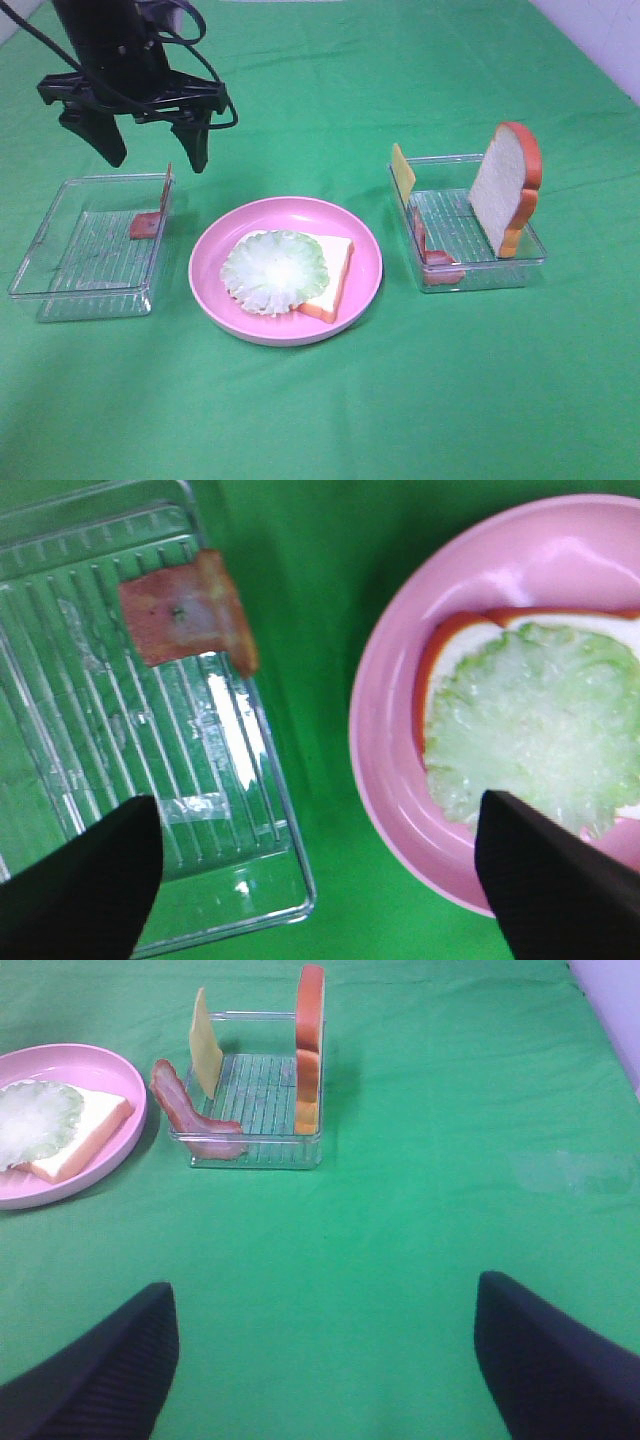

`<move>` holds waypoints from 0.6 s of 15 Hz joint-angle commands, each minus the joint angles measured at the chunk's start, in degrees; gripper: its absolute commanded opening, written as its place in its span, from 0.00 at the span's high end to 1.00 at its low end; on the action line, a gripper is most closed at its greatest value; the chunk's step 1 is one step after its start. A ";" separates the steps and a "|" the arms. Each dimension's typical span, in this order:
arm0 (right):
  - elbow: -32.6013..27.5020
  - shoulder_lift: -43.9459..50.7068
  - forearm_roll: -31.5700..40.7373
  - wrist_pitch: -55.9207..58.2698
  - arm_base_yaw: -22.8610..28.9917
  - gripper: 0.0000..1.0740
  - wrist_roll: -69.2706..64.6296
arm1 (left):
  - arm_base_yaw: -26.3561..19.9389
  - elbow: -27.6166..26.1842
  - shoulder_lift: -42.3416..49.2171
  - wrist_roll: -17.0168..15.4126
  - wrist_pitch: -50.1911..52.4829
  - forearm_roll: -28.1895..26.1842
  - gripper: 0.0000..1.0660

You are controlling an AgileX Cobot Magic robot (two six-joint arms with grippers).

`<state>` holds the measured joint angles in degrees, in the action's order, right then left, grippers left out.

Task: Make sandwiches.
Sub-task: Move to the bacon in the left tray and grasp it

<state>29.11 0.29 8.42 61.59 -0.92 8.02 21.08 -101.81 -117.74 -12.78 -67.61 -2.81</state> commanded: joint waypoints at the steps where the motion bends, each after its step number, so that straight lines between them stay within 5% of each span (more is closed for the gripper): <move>1: -0.11 0.23 0.11 -0.63 -0.34 0.28 0.63 | -1.09 -0.11 -0.23 -0.69 1.60 0.17 0.24; 9: -0.11 0.23 0.23 -0.63 -0.34 0.28 0.63 | -1.09 -0.11 -6.76 -3.04 7.39 4.98 0.24</move>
<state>29.11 0.29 8.54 61.59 -0.92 8.02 19.94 -101.81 -124.16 -15.18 -60.73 2.12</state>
